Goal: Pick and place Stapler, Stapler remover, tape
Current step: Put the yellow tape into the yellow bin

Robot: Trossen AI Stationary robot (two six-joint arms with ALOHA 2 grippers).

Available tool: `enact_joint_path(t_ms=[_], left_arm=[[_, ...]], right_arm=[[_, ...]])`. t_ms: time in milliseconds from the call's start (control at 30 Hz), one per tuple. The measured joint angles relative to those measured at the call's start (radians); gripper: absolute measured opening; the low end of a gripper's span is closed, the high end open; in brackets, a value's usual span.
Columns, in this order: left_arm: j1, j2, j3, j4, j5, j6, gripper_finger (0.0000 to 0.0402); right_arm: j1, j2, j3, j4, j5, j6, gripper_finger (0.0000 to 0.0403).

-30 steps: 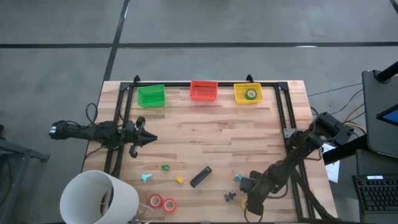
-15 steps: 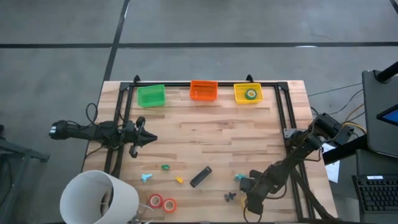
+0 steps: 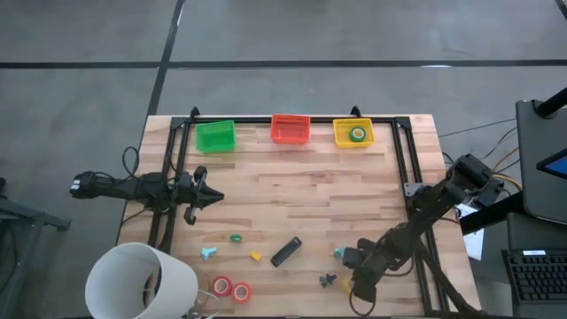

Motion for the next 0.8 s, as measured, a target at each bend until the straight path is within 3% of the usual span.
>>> enact_joint_path(t_ms=[200, 433, 700, 800], left_arm=[[0.000, 0.001, 0.000, 0.000, 0.000, 0.000, 0.0037], [0.000, 0.002, 0.000, 0.000, 0.000, 0.000, 0.0037], [0.000, 0.003, 0.000, 0.000, 0.000, 0.000, 0.0037], [0.000, 0.003, 0.000, 0.000, 0.000, 0.000, 0.0037]], right_arm=[[-0.050, -0.095, 0.016, -0.134, 0.087, -0.045, 0.0041], [-0.174, -0.285, 0.051, -0.411, 0.299, -0.149, 0.0042], [-0.444, -0.531, 0.077, -0.523, 0.578, -0.305, 0.0045], [-0.595, -0.596, 0.080, -0.521, 0.602, -0.356, 0.0044]])
